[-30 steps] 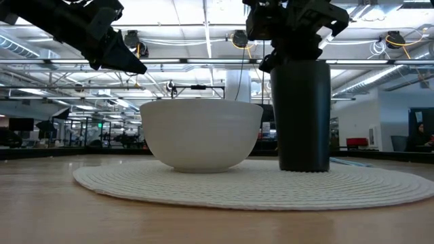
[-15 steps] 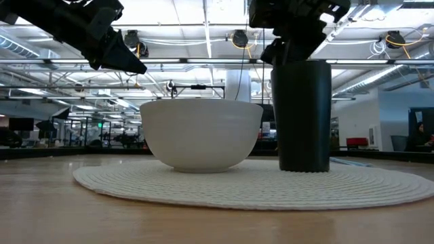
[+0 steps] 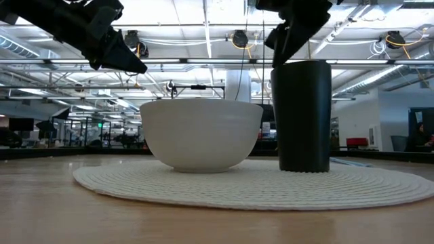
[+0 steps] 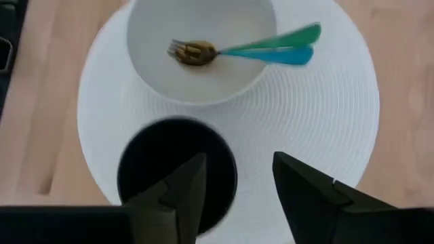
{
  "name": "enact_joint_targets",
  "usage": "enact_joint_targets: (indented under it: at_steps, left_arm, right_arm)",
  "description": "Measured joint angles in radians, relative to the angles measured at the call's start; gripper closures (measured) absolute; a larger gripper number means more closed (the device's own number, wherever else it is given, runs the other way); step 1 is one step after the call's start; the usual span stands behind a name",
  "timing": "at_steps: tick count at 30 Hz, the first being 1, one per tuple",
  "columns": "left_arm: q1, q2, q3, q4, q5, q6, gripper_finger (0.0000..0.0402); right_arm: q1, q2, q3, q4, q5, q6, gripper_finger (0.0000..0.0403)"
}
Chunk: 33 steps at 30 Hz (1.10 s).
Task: Pick & Place Utensil
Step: Put the blue straw into the black cup on the white mat
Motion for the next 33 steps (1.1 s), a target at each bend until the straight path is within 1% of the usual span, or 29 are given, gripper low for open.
enact_joint_targets:
  at_steps: [8, 10, 14, 19, 21, 22, 26, 33]
  left_arm:
    - [0.0, 0.0, 0.0, 0.0, -0.005, 0.003, 0.035]
    - [0.0, 0.0, 0.0, 0.0, -0.006, 0.003, 0.035]
    - [0.0, 0.0, 0.0, 0.002, -0.006, 0.001, 0.035]
    - [0.002, 0.0, 0.0, 0.002, -0.007, 0.003, 0.035]
    - [0.002, 0.0, 0.0, 0.002, -0.008, 0.003, 0.035]
    - [0.002, 0.0, 0.0, 0.001, -0.008, 0.003, 0.035]
    - [0.002, 0.0, 0.0, 0.001, -0.007, -0.001, 0.035]
    - [0.002, 0.0, 0.0, 0.001, 0.018, -0.007, 0.035]
  right_arm:
    - [0.0, -0.087, 0.0, -0.031, 0.005, 0.025, 0.0232]
    - [0.0, -0.121, 0.0, -0.06, 0.031, 0.048, 0.0235]
    - [0.0, -0.206, 0.0, -0.148, 0.162, 0.112, 0.0241]
    - [0.0, -0.314, 0.0, -0.244, 0.353, 0.285, 0.0242]
    - [0.0, -0.346, -0.004, -0.254, 0.42, 0.354, 0.0242]
    - [0.0, -0.361, -0.014, -0.251, 0.444, 0.382, 0.0243]
    - [-0.001, -0.407, -0.085, -0.236, 0.472, 0.441, 0.0242]
    - [-0.01, -0.461, -0.323, -0.105, 0.47, 0.478, 0.0244]
